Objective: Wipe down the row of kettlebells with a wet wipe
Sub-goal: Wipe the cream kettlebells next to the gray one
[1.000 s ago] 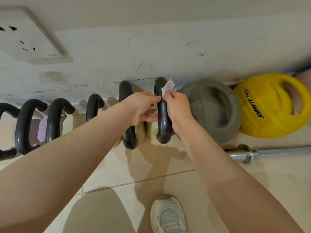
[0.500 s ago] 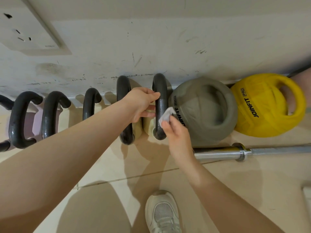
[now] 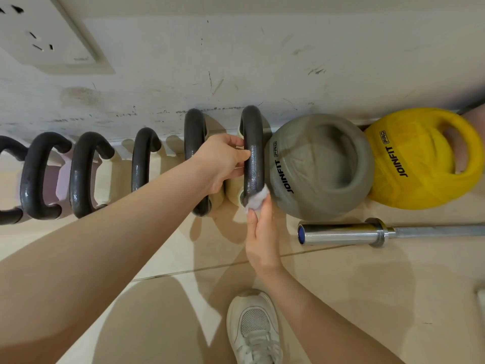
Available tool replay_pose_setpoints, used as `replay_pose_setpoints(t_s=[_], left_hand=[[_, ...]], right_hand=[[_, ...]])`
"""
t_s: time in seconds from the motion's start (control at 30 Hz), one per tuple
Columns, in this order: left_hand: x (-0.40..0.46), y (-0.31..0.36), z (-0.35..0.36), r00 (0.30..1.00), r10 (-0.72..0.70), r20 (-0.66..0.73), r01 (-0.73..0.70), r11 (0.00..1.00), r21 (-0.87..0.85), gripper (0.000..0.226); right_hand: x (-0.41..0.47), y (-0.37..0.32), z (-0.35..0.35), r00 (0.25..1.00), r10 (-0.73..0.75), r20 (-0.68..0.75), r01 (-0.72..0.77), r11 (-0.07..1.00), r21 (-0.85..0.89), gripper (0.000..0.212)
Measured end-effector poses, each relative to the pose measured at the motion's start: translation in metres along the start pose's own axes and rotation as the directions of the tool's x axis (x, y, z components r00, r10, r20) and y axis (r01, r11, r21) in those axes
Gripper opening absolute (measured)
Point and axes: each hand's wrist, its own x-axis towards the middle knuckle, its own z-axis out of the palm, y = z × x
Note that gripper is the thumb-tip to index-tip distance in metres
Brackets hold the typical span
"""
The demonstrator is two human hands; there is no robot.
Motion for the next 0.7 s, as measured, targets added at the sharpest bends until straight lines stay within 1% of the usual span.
replay_pose_setpoints(t_s=[0.03,0.07,0.13,0.17,0.23,0.27,0.3,0.33,0.37,0.4,0.47,0.53,0.6,0.67,0.7], left_hand=[[-0.001,0.001,0.000,1.000,0.000,-0.003,0.000,1.000,0.004,0.030],[-0.001,0.001,0.000,1.000,0.001,-0.005,-0.001,1.000,0.007,0.030],[-0.001,0.000,-0.001,1.000,0.002,-0.006,-0.002,1.000,0.015,0.030],[-0.001,0.000,-0.001,1.000,0.002,-0.003,-0.002,1.000,0.021,0.030],[-0.001,0.001,-0.001,1.000,0.017,-0.004,-0.017,0.999,0.045,0.029],[-0.001,0.001,-0.001,1.000,0.023,-0.012,-0.022,0.998,0.065,0.029],[-0.002,0.002,0.000,1.000,0.023,-0.020,-0.021,0.995,0.097,0.028],[-0.003,0.003,0.000,0.999,0.027,-0.028,-0.023,0.990,0.138,0.024],[-0.004,0.003,0.000,0.999,0.041,-0.036,-0.033,0.979,0.200,0.017],[-0.006,0.004,0.000,0.997,0.065,-0.048,-0.051,0.963,0.265,0.011],[-0.012,0.007,-0.004,0.985,0.149,-0.087,-0.110,0.931,0.347,0.017],[-0.017,0.008,-0.011,0.974,0.205,-0.095,-0.168,0.940,0.298,0.018],[-0.024,0.006,-0.020,0.977,0.202,-0.066,-0.180,0.952,0.246,0.028],[-0.030,0.003,-0.029,0.982,0.182,-0.045,-0.169,0.964,0.207,0.024],[-0.033,0.002,-0.034,0.984,0.171,-0.040,-0.160,0.968,0.193,0.019]], right_hand=[[0.000,0.005,0.002,0.999,0.041,0.009,-0.041,0.999,-0.034,0.017],[0.001,0.007,0.002,0.997,0.078,0.017,-0.077,0.994,-0.073,0.009],[0.003,0.007,-0.001,0.996,0.090,0.017,-0.088,0.992,-0.092,0.010],[0.004,0.003,-0.002,0.998,0.056,0.008,-0.055,0.994,-0.091,0.011],[0.008,-0.008,-0.003,1.000,0.004,-0.005,-0.004,0.994,-0.111,0.045],[0.011,-0.014,-0.002,1.000,-0.014,-0.013,0.013,0.993,-0.114,0.059],[0.014,-0.017,-0.001,0.998,-0.058,-0.023,0.053,0.986,-0.158,0.067],[0.017,-0.017,-0.001,0.989,-0.146,-0.039,0.132,0.961,-0.243,0.069],[0.019,-0.014,-0.003,0.969,-0.246,-0.032,0.217,0.903,-0.370,0.068],[0.022,-0.009,-0.006,0.942,-0.336,0.006,0.293,0.812,-0.505,0.066],[0.030,-0.005,-0.019,0.894,-0.421,0.157,0.407,0.611,-0.679,0.058],[0.043,-0.011,-0.034,0.828,-0.453,0.332,0.529,0.433,-0.730,0.050],[0.061,-0.028,-0.052,0.754,-0.451,0.477,0.630,0.295,-0.718,0.043],[0.081,-0.049,-0.064,0.712,-0.420,0.562,0.678,0.204,-0.706,0.044],[0.090,-0.059,-0.065,0.714,-0.385,0.584,0.684,0.205,-0.700,0.048]])
